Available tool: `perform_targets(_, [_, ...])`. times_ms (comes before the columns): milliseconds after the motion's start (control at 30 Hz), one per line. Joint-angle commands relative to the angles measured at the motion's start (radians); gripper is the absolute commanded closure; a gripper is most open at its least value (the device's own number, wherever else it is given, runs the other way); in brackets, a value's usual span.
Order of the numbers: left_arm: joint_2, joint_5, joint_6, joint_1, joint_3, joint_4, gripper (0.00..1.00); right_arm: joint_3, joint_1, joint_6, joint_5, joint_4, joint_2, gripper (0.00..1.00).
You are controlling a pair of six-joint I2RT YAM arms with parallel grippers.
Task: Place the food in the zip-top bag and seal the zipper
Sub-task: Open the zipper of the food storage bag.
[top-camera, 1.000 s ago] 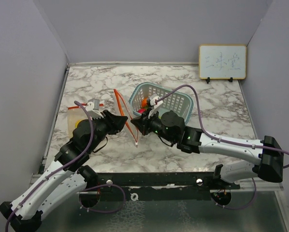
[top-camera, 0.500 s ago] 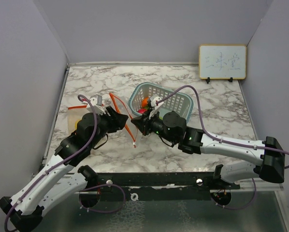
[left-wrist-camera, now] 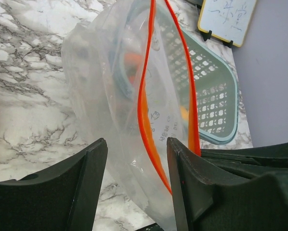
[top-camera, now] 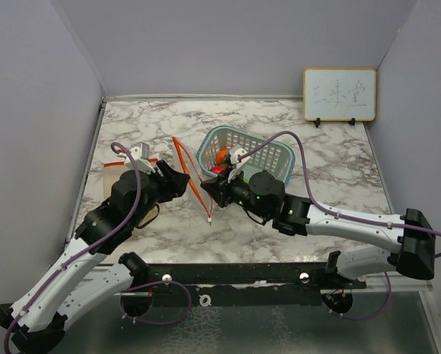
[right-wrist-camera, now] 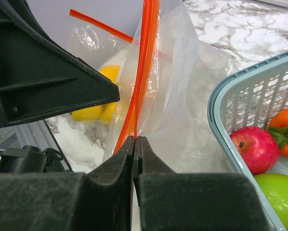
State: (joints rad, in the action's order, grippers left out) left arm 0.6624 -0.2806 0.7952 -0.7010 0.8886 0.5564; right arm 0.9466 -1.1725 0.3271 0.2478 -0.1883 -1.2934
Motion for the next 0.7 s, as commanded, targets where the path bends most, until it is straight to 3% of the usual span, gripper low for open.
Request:
perform_targets(0, [0.006,-0.006,0.019,0.005,-0.042,-0.036,0.44,0.008,-0.007,-0.020,-0.016,-0.038,0.008,0.98])
perform_targets(500, [0.067,0.014,0.039,0.005,-0.098,-0.151,0.46,0.004,-0.007,-0.028,-0.029,-0.028,0.006,0.98])
perform_targets(667, [0.068,0.021,0.025,0.005,-0.126,-0.166,0.75,-0.005,-0.006,-0.024,-0.020,-0.030,0.013,0.98])
